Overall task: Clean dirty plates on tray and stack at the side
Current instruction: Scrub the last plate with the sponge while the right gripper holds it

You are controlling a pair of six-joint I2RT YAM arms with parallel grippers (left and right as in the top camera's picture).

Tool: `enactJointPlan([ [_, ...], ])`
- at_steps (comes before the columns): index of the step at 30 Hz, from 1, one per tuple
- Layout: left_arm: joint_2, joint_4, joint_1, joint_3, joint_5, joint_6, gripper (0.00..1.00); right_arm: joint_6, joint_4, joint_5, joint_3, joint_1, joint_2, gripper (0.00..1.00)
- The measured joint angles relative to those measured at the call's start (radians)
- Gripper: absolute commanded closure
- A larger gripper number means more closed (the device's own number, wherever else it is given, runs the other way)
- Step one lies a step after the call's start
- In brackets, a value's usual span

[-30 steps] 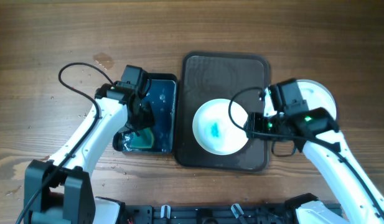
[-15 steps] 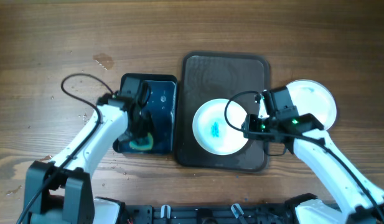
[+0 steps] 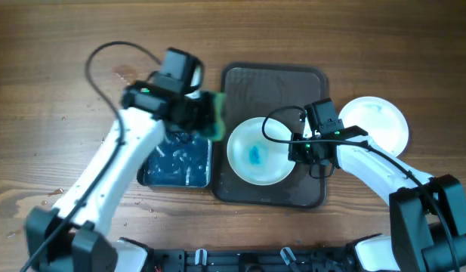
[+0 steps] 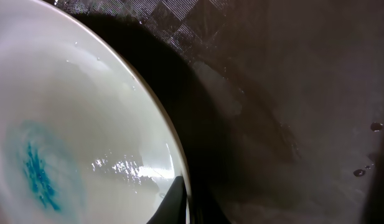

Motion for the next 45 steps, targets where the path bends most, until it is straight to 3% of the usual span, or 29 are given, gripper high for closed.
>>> enactJointPlan([
  [7,0.266,0.251,-0.257,-0.037,0.091,-0.148,0.96,0.0,-0.005,-0.002,0.003,0.0,0.001,0.96],
  [11,0.426,0.332,-0.282,-0.042,0.138,-0.24,0.96,0.0,-0.008,-0.002,0.004,0.0,0.001,0.96],
  [14,0.443,0.268,-0.277,-0.016,0.124,-0.241,0.96,0.0,-0.008,-0.003,0.003,0.0,0.001,0.96],
  [18,0.435,0.063,-0.243,0.028,-0.081,-0.237,0.96,0.0,-0.008,-0.019,0.004,0.0,0.004,0.96],
  [22,0.433,0.076,-0.237,0.029,-0.162,-0.216,0.96,0.001,-0.008,-0.037,0.005,0.005,0.008,0.95],
  [27,0.431,0.32,-0.232,-0.018,-0.007,-0.183,0.96,0.014,-0.023,-0.024,0.008,-0.01,0.006,0.97],
  [34,0.444,0.471,-0.376,-0.037,0.159,-0.183,0.96,0.024,-0.024,-0.025,0.008,-0.01,0.006,0.96],
  [39,0.446,0.417,-0.373,-0.034,0.15,-0.184,0.96,0.023,-0.019,-0.03,0.008,-0.008,0.008,0.96],
  [45,0.42,0.163,-0.299,-0.011,-0.071,-0.183,0.96,0.023,-0.011,-0.048,0.008,0.002,0.011,0.96],
])
